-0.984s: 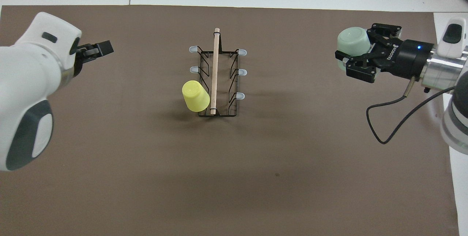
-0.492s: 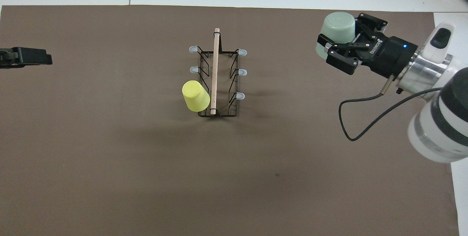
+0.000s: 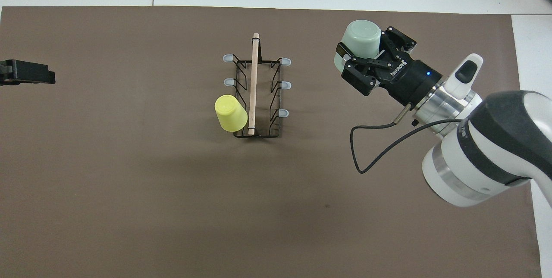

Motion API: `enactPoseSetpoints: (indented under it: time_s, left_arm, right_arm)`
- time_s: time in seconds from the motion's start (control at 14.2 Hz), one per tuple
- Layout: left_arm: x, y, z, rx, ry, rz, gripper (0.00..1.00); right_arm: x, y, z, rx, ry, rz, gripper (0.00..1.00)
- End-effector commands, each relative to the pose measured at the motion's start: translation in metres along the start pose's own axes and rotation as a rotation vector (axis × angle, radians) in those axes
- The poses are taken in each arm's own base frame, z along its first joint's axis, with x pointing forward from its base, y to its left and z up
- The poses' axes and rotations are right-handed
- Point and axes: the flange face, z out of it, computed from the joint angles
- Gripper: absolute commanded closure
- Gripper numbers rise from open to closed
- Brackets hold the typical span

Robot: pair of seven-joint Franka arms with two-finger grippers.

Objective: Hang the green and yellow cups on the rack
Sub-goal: 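Release the yellow cup and withdraw the left gripper while the right gripper lifts, then carry the green cup with the right gripper to the rack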

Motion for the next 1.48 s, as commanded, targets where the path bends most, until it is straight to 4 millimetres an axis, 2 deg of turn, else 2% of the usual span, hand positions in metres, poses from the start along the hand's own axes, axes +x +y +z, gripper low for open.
enactPoseSetpoints:
  time_s: [0.0,0.21,0.35,0.56,0.77,0.91,1.19,1.41]
  left_arm:
    - [-0.007,0.012,-0.005,-0.014,-0.057,0.035,0.00]
    - [-0.017,0.019,-0.001,-0.012,-0.131,0.064,0.00]
    - [-0.018,0.014,0.000,-0.011,-0.144,0.116,0.00]
    - [-0.017,0.017,-0.004,-0.007,-0.175,0.128,0.00]
    - [-0.015,0.021,-0.009,0.029,-0.177,0.141,0.00]
    - [-0.015,0.019,-0.008,0.032,-0.177,0.130,0.00]
    - [-0.018,0.021,-0.006,0.041,-0.191,0.049,0.00]
    - [-0.020,0.021,-0.004,0.041,-0.192,0.045,0.00]
  right_arm:
    - [-0.026,-0.011,0.004,-0.028,0.050,0.025,1.00]
    - [-0.044,-0.037,0.014,-0.041,0.044,0.093,1.00]
    - [-0.060,-0.067,0.024,-0.040,0.049,0.163,1.00]
    - [-0.081,-0.068,0.021,-0.079,0.027,0.108,1.00]
    - [-0.100,-0.068,0.029,-0.094,0.018,0.087,1.00]
    - [-0.117,-0.086,0.041,-0.093,0.024,0.099,1.00]
    - [-0.124,-0.109,0.048,-0.089,0.046,0.153,1.00]
    - [-0.130,-0.108,0.051,-0.088,0.039,0.142,1.00]
